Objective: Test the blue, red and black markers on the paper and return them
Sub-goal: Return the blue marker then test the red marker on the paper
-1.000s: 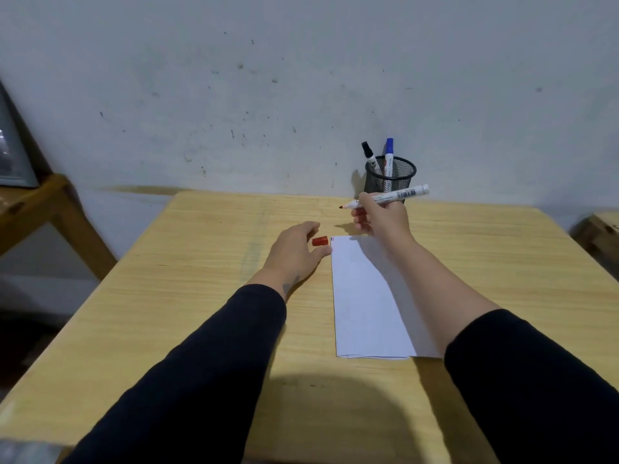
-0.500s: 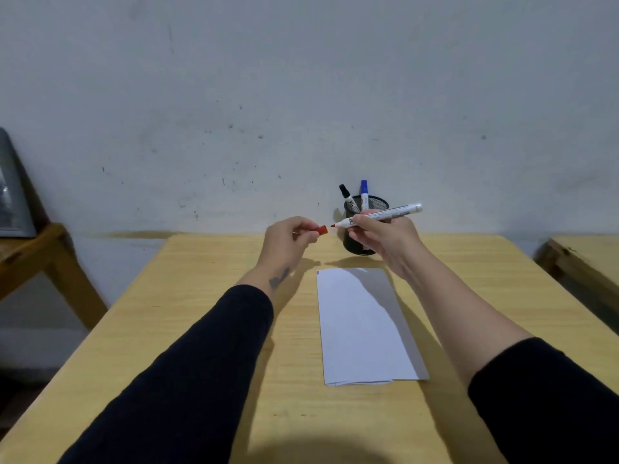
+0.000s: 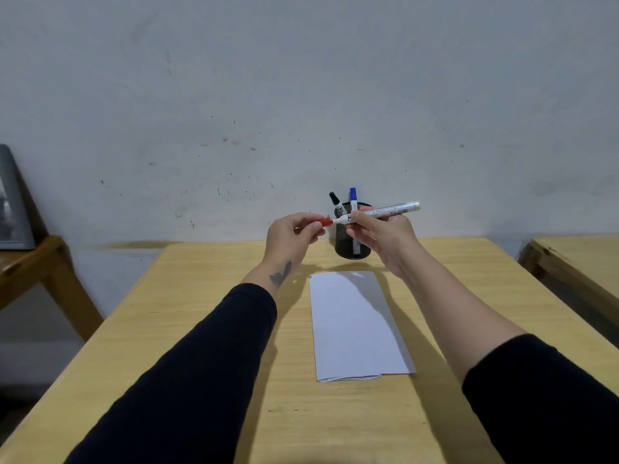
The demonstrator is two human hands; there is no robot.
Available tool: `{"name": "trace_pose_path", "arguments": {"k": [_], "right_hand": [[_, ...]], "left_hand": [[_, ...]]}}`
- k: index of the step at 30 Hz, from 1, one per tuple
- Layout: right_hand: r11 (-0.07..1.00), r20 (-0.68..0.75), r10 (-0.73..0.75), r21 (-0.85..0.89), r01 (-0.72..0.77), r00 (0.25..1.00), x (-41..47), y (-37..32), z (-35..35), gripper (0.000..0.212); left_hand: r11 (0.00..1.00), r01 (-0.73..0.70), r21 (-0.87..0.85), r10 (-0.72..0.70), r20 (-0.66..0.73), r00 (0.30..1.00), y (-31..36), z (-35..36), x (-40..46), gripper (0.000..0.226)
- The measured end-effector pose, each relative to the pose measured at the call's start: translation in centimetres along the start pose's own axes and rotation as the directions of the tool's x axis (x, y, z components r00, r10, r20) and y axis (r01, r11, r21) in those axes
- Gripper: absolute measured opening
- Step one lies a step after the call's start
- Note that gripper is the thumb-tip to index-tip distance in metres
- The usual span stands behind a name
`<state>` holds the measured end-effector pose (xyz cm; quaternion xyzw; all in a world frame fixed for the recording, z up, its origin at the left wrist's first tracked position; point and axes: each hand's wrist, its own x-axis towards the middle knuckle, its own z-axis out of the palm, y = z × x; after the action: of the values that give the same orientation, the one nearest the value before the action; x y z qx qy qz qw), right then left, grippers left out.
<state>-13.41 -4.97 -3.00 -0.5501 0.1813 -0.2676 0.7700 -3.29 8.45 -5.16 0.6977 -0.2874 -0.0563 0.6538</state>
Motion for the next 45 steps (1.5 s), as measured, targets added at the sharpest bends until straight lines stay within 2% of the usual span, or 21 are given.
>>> {"name": "trace_pose_path", "arguments": {"k": [3,11,16,18,19,20,21,23,25,26,27,29,33,35,38,40,43,45], "right_hand": [[1.000,0.031,0.001,-0.011,0.000,1.000,0.0,0.2,0.1,0.013],[0.998,0.028,0.053,0.028,-0.053,0.998,0.2,0.8,0.3,0.013],[0.996,0.000,0.088,0.023,-0.088,0.996,0.6,1.5,0.4,0.025],[0.993,-0.045,0.102,-0.049,-0.104,0.994,0.8,1.8,0.3,0.020],[0.980,-0.083,0.077,-0.177,-0.091,0.994,0.8,1.7,0.3,0.018],[0.932,-0.110,0.017,-0.359,-0.056,0.994,0.8,1.6,0.3,0.023],[0.834,-0.113,-0.067,-0.552,-0.007,0.991,0.8,1.5,0.2,0.028],[0.506,-0.040,-0.309,-0.853,0.128,0.950,0.7,1.4,0.1,0.024],[0.155,0.171,-0.508,-0.946,0.285,0.844,0.8,1.2,-0.1,0.010],[0.021,0.276,-0.546,-0.940,0.342,0.791,1.2,1.2,-0.3,0.019],[-0.055,0.345,-0.560,-0.922,0.382,0.753,1.8,1.2,-0.5,0.024],[-0.100,0.382,-0.577,-0.910,0.402,0.722,2.7,1.1,-0.8,0.022],[-0.080,0.376,-0.550,-0.913,0.401,0.746,4.3,0.5,-1.0,0.021],[0.035,0.299,-0.555,-0.924,0.381,0.776,5.6,-0.4,-0.8,0.021],[0.369,0.114,-0.598,-0.839,0.399,0.793,7.7,-2.6,0.1,0.023],[0.516,0.005,-0.588,-0.768,0.380,0.809,9.0,-3.8,0.6,0.025],[0.591,-0.057,-0.522,-0.744,0.312,0.851,10.9,-3.9,0.9,0.028],[0.588,-0.081,-0.455,-0.776,0.230,0.887,11.8,-3.0,0.8,0.030]], "left_hand": [[1.000,-0.001,-0.014,0.002,0.032,0.999,0.6,0.6,-0.3,0.016],[0.999,0.021,0.024,-0.021,0.017,1.000,0.8,1.2,-0.3,0.010],[0.999,0.032,0.040,-0.031,-0.027,0.999,-0.1,1.9,-0.7,0.010],[0.998,0.038,0.057,-0.034,-0.067,0.997,-0.2,2.2,-0.3,0.008],[0.997,0.045,0.067,-0.038,-0.094,0.995,-0.2,2.2,0.0,0.008],[0.996,0.053,0.078,-0.043,-0.120,0.992,-0.2,2.3,0.3,0.007],[0.994,0.061,0.091,-0.048,-0.142,0.989,-0.2,2.3,0.5,0.007],[0.991,0.068,0.118,-0.049,-0.162,0.986,-0.4,2.5,0.8,0.008],[0.990,0.052,0.134,-0.032,-0.150,0.988,-0.3,2.8,1.1,0.008],[0.989,0.039,0.140,-0.020,-0.133,0.991,-0.2,3.0,1.3,0.009],[0.989,0.024,0.148,-0.007,-0.111,0.994,0.1,3.2,1.5,0.009],[0.987,-0.007,0.163,0.020,-0.073,0.997,0.7,3.5,1.9,0.008],[0.987,-0.038,0.158,0.054,-0.095,0.994,0.9,3.6,3.0,0.021],[0.985,-0.026,0.172,0.044,-0.103,0.994,0.2,3.7,3.9,0.033],[0.970,0.047,0.238,-0.021,-0.110,0.994,-1.3,4.5,5.0,0.043],[0.958,0.106,0.268,-0.082,-0.098,0.992,-2.5,5.3,5.7,0.059],[0.944,0.161,0.288,-0.157,-0.038,0.987,-3.8,6.7,6.3,0.087],[0.945,0.162,0.285,-0.168,-0.002,0.986,-4.4,7.5,6.6,0.093]]}}
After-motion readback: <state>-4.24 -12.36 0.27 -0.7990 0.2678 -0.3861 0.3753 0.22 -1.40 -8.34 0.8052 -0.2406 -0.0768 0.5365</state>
